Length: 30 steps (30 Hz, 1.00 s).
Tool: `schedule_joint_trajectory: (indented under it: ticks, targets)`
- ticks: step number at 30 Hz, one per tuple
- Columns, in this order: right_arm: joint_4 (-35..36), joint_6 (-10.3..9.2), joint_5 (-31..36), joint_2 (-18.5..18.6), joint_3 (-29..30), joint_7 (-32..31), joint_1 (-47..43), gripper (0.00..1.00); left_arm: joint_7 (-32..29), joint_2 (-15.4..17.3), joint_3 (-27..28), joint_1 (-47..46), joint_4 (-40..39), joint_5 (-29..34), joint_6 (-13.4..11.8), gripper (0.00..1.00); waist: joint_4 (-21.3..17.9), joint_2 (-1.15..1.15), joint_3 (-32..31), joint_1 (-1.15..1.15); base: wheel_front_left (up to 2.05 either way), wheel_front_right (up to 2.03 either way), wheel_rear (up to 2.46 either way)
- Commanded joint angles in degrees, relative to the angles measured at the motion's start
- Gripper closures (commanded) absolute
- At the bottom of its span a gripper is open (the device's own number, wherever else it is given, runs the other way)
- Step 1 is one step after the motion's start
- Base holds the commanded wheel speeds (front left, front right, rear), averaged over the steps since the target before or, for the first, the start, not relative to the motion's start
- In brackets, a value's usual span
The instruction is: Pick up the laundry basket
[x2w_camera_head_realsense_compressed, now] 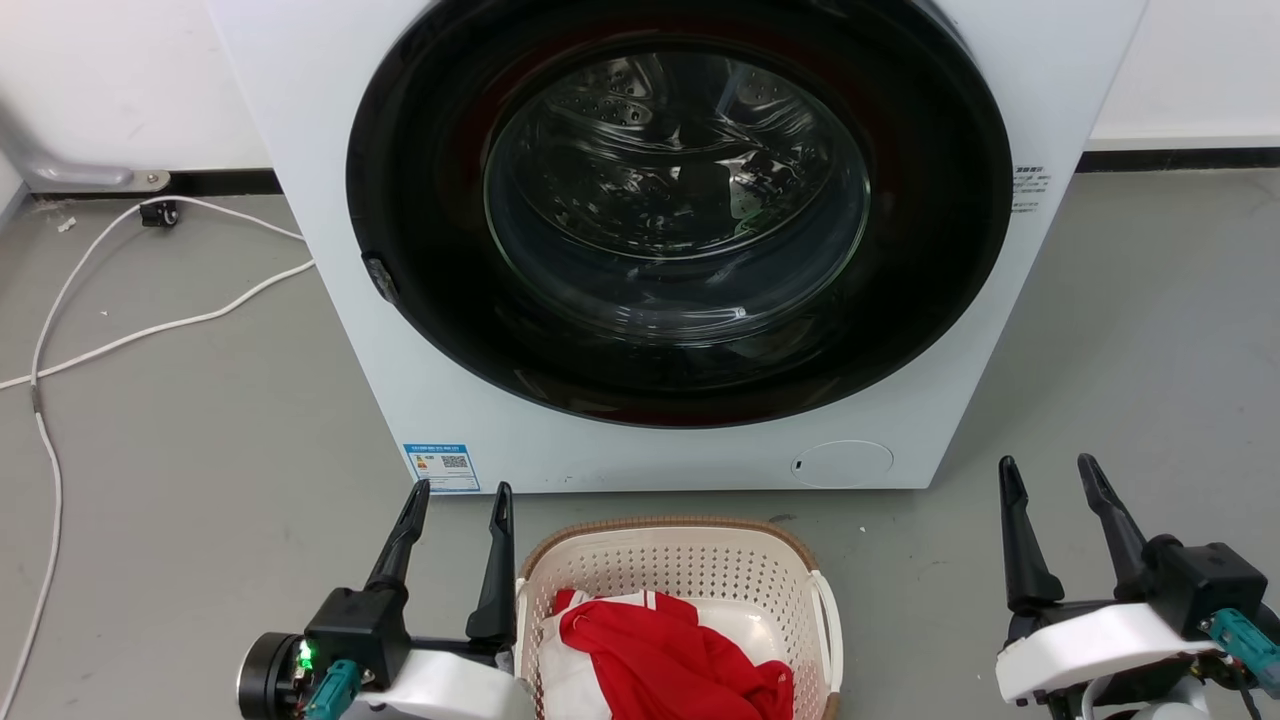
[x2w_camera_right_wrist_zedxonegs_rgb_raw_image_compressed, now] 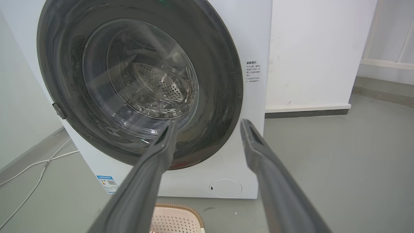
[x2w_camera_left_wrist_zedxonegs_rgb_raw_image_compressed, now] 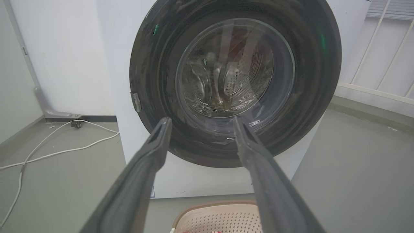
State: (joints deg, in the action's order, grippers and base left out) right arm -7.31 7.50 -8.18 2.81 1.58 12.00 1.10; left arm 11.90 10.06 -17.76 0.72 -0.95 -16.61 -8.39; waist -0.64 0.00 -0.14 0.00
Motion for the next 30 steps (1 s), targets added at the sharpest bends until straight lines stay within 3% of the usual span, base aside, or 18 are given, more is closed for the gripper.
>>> schedule_joint_trajectory:
  ticks: [1,15,30]
  targets:
    - [0.1,-0.02,1.2,0.1,-0.1,0.4,-0.2,0.0,0.6,0.0,0.2,0.2,-0.5,1.5,0.4,0.0,0.0,0.0,0.0,0.0,0.0,0.0,0.0]
    - [-1.2,-0.02,5.8,0.1,-1.1,2.1,-0.4,0.0,2.2,-2.8,2.9,2.3,1.6,8.2,4.2,0.0,-0.1,0.0,-0.4,0.0,0.0,0.0,0.0]
    - [-1.6,-0.02,8.3,0.1,-1.6,3.2,-0.1,0.0,3.4,-4.5,4.1,2.9,1.8,14.5,6.2,0.0,-0.1,0.0,-0.1,0.0,0.0,0.0,0.0]
